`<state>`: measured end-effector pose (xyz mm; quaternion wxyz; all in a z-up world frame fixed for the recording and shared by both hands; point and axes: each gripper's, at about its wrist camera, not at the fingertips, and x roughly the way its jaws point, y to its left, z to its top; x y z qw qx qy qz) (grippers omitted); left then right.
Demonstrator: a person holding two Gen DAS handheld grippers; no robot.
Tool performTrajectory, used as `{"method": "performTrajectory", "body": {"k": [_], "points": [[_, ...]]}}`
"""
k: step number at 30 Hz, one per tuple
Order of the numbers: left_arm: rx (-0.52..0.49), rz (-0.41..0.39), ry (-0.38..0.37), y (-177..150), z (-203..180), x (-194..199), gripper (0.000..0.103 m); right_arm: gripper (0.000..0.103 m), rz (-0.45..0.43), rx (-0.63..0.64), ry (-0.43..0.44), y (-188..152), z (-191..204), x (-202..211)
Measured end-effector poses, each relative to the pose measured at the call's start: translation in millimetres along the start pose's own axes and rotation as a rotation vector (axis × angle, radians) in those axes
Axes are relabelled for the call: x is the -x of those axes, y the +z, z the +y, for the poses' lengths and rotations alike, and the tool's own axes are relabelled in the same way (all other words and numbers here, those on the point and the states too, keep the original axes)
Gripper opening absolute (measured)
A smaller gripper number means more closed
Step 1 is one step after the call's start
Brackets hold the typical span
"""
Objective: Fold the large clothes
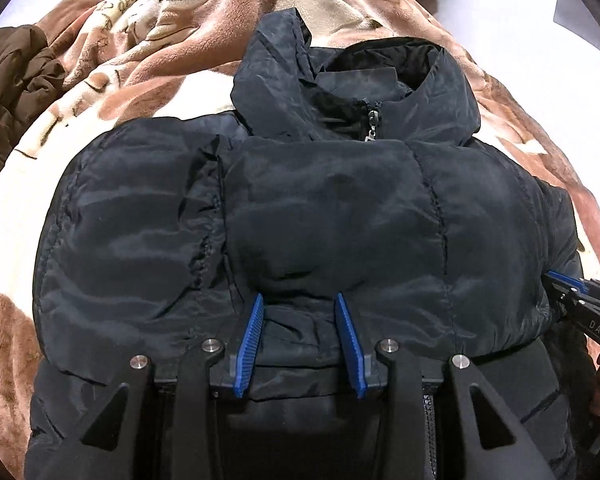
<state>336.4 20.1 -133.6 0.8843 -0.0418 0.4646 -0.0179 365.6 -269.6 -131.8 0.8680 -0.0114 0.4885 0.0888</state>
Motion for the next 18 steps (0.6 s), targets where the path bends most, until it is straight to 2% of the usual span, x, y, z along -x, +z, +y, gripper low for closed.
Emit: {"method": "performTrajectory", "body": {"k": [11, 18], "points": [[0.005, 0.009, 0.006, -1, -2, 21, 0.041, 0.02, 0.01, -0.006, 0.031, 1, -7, 6], [0.011, -0.013, -0.023, -20, -4, 77, 0.04, 0.021, -0.062, -0.042, 0.033, -16, -6, 69]]}}
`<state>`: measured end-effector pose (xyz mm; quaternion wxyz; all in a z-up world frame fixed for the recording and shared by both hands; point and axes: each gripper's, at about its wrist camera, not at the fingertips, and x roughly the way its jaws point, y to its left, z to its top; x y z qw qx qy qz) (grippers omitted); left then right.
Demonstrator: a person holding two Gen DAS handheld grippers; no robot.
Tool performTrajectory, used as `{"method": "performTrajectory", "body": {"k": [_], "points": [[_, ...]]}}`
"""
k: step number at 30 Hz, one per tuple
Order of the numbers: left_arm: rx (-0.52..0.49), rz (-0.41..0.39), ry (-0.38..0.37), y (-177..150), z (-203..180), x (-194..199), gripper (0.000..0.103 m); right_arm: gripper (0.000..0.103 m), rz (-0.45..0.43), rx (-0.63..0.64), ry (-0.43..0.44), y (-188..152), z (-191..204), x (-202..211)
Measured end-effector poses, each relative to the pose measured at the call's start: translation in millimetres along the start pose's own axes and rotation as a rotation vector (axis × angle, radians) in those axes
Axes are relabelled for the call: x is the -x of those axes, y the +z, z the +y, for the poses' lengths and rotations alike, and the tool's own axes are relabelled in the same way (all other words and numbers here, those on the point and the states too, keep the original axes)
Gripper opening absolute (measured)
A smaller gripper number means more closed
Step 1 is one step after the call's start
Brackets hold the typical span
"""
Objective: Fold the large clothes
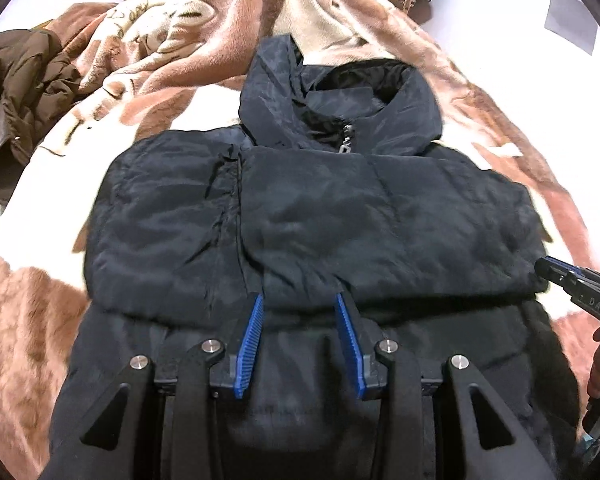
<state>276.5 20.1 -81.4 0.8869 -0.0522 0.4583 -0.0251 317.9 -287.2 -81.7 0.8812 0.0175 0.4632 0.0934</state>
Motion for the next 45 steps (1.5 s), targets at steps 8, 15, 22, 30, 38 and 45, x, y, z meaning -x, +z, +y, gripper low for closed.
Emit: {"method": "performTrajectory", "body": {"k": [8, 15, 22, 30, 38, 45], "points": [[-0.004, -0.038, -0.026, -36, -18, 78, 0.04, 0.025, -0.085, -0.032, 0.025, -39, 16, 88], [-0.019, -0.053, -0.038, -69, -32, 130, 0.04, 0.03, -0.136, -0.046, 0.058, -73, 44, 142], [-0.031, -0.055, -0.055, -98, -43, 162, 0.044, 0.035, -0.135, -0.005, 0.112, -103, 72, 165], [-0.021, -0.086, -0.061, -94, -42, 178, 0.048, 0.036, -0.147, 0.005, 0.152, -103, 81, 172], [0.0, -0.101, -0.064, -63, -29, 169, 0.051, 0.036, -0.129, 0.007, 0.164, -82, 84, 160], [-0.009, -0.102, -0.047, -13, -19, 139, 0.054, 0.036, -0.128, 0.029, 0.156, -34, 84, 133]]}}
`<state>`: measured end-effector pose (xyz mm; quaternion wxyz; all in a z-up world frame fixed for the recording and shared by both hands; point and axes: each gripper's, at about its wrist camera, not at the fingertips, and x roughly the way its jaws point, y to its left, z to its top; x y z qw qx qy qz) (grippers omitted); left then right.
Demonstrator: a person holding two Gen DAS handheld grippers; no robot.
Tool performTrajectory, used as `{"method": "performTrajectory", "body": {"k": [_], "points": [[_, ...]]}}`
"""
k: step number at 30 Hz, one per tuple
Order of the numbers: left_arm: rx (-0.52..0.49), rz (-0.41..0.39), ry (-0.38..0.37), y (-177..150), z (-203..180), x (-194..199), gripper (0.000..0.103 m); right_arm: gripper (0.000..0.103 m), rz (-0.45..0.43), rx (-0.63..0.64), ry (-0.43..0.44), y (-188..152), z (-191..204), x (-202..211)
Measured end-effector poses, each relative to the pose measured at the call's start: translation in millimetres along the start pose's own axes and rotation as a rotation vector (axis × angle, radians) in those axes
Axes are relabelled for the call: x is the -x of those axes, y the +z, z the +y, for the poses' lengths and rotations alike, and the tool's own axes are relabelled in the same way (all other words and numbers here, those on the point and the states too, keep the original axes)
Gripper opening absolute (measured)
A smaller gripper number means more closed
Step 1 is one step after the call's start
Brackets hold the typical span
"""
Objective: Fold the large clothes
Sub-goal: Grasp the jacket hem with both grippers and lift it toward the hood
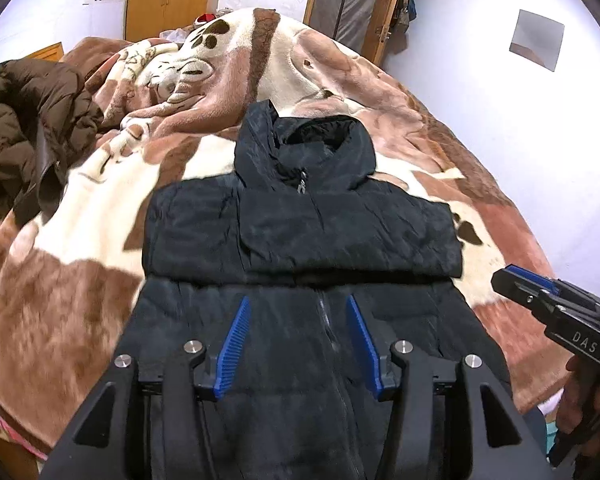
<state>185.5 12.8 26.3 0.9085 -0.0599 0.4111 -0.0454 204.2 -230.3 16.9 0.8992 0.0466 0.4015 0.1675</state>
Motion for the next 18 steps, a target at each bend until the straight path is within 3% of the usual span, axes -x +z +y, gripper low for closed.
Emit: {"method": "performTrajectory", "body": {"k": [9, 16, 18], "points": [[0.013, 0.002, 0.014, 92, 30, -78, 0.061, 0.036, 0.003, 0.059, -0.028, 77, -16, -68], [0.06, 0.032, 0.017, 158, 55, -161, 0.064, 0.036, 0.044, 0.044, -0.041, 139, -51, -148], [0.076, 0.05, 0.023, 172, 62, -190, 0.065, 0.041, 0.069, 0.035, -0.046, 152, -63, -176]]}}
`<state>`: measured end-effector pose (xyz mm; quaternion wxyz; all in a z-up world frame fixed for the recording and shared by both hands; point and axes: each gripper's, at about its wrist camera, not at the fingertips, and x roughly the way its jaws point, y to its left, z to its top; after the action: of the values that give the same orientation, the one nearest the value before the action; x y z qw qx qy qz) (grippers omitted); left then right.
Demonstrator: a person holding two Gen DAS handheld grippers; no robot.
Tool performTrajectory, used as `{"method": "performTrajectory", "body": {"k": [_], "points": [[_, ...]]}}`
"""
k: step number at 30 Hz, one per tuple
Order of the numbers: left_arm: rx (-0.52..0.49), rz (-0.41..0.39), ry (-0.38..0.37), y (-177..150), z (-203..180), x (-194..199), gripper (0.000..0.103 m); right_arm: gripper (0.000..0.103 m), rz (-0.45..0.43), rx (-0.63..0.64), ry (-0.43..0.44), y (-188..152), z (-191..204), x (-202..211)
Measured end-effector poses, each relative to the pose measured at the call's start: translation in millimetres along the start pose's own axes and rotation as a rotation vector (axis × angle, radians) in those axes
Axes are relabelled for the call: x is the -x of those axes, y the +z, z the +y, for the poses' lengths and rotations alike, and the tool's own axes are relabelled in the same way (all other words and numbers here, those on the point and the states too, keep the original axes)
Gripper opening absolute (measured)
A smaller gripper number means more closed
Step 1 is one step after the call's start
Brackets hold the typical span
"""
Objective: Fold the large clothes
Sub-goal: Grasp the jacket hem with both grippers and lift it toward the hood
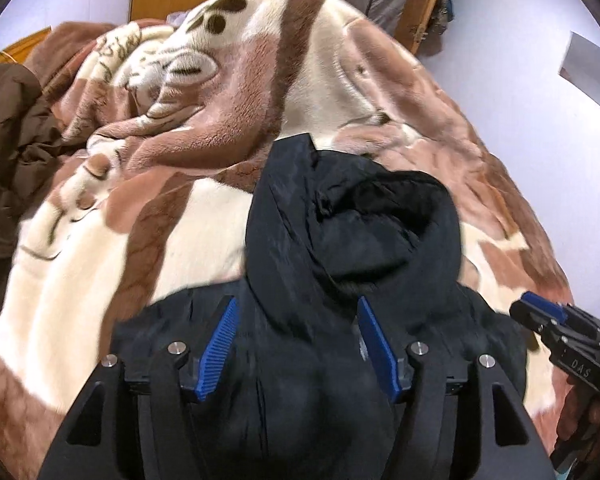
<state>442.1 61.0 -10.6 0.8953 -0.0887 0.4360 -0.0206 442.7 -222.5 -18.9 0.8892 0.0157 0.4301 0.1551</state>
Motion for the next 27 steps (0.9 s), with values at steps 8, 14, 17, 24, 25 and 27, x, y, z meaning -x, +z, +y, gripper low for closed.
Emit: {"method": "performTrajectory", "body": {"k": [8, 14, 17, 24, 25, 27], "points": [[0.022, 0.054, 0.038, 50, 8, -99, 0.066, 0.054, 0.013, -0.026, -0.02, 56, -35, -78], [0.048, 0.029, 0.022, 69, 10, -144, 0.063, 0.054, 0.031, -0.028, -0.046, 90, -40, -129], [0.043, 0.04, 0.018, 67, 10, -156, 0.017, 0.04, 0.073, -0.035, -0.075, 96, -42, -149], [0.071, -0.079, -0.052, 50, 24, -93, 0.003, 0.008, -0.055, -0.023, -0.028, 74, -31, -87], [0.08, -0.096, -0.065, 45, 27, -78, 0.003, 0.008, -0.082, -0.012, -0.024, 68, -27, -69], [0.103, -0.123, -0.087, 35, 35, -50, 0.003, 0.008, -0.118, -0.011, 0.004, 52, -20, -37]]}}
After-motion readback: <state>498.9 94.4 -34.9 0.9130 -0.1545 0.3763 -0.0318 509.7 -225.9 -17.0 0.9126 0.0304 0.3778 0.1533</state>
